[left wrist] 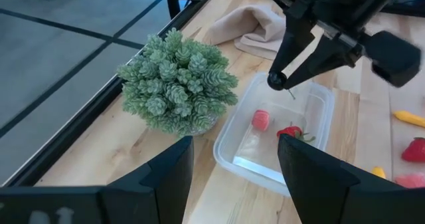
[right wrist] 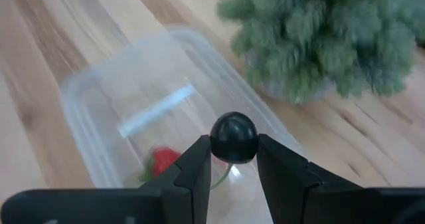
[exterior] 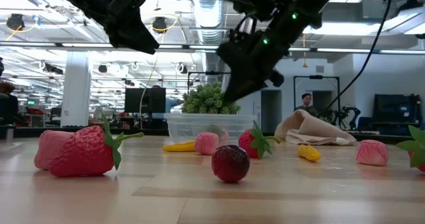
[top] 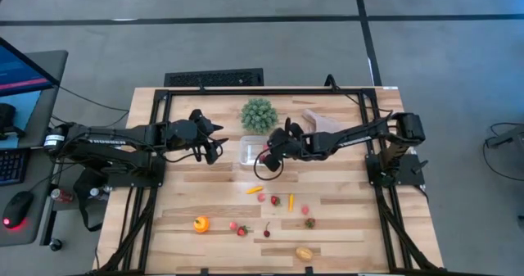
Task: Pick and placing Produce into tupperware
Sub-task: Put the black cherry into the transparent container
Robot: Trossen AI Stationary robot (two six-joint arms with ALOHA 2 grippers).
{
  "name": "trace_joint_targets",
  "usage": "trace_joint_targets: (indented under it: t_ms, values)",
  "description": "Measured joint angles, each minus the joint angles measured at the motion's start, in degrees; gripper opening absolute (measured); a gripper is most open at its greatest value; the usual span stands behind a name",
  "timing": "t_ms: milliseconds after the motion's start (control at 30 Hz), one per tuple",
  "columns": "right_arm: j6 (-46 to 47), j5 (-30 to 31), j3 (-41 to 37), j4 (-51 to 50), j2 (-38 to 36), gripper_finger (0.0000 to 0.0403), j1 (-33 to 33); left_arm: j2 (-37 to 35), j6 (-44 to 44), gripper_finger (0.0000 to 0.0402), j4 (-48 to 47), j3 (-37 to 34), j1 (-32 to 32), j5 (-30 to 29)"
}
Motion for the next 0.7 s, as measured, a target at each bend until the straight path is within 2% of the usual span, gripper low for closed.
trace_joint_targets:
  t_ms: [233,700]
  values:
    - [0.45,-3.01,0.13,3.30,4.37,0.0108,0.33,0.02,-0.16,0.0210,-0.28,0.00,-0.01,-0.03]
    - [0.49,-3.57,0.18,4.03,4.95,0.0116,-0.26,0.02,-0.95,0.0210,-0.48,0.00,0.00,-0.39]
